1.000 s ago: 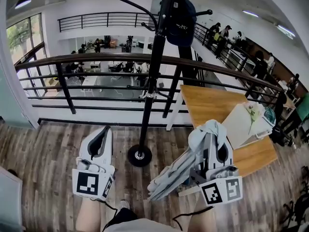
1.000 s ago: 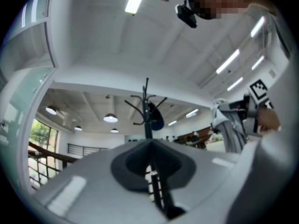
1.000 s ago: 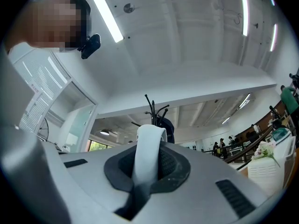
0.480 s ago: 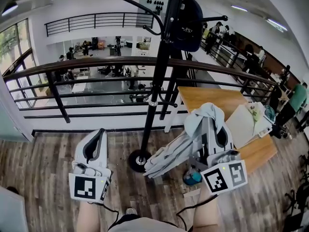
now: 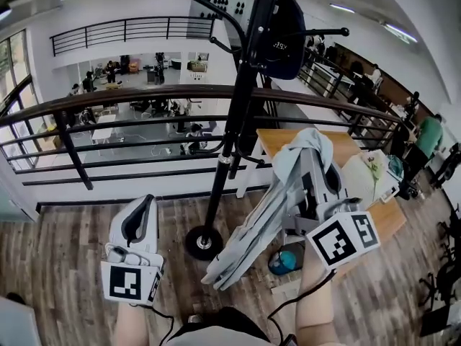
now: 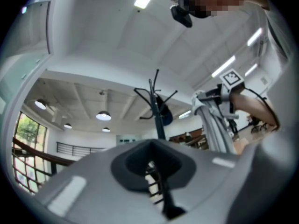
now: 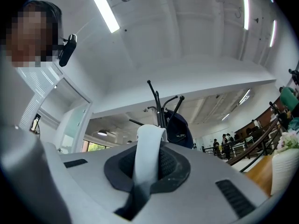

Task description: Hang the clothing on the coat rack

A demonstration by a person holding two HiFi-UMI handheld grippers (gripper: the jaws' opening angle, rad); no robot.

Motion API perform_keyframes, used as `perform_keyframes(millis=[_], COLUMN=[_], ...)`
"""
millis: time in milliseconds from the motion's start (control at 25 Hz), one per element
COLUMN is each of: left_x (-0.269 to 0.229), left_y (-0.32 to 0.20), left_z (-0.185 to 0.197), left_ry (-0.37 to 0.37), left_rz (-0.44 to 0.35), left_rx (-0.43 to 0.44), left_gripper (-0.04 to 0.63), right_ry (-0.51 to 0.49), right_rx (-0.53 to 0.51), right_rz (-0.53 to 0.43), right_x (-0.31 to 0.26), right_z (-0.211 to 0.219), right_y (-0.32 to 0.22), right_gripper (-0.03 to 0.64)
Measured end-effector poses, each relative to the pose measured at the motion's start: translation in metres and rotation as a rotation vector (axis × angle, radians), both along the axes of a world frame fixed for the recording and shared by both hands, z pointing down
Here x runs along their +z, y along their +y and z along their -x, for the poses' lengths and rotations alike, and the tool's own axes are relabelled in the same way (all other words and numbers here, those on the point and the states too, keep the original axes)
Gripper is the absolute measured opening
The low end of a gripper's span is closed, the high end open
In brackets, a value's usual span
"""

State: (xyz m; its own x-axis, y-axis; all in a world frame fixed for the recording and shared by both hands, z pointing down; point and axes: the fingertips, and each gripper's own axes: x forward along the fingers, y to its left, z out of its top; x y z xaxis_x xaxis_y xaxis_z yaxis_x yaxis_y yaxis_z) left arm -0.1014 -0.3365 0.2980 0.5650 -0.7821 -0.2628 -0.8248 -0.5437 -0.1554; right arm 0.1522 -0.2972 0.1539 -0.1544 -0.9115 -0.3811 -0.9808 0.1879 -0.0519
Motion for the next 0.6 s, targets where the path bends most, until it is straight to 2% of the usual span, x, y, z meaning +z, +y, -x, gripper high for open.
perform_keyframes(millis=[320,600], left_x=[0.017,0.003], left_y=[-0.037,-0.067], left_z=[-0.008,-0.009], left_ry=[0.009,0.016], left_rz=[0.035,0.01], left_rx=[0.018,-0.012], left_gripper=[0.009,0.009], right_ry=[0.001,-0.003], right_rx=[-0.006,0.005], right_rz=[-0.007,-0.046], right_x=[-0.019,-0.054], right_z=[-0.002,-0.015], right_y=[-0.042,-0.083], right_gripper=[0.005,0.005])
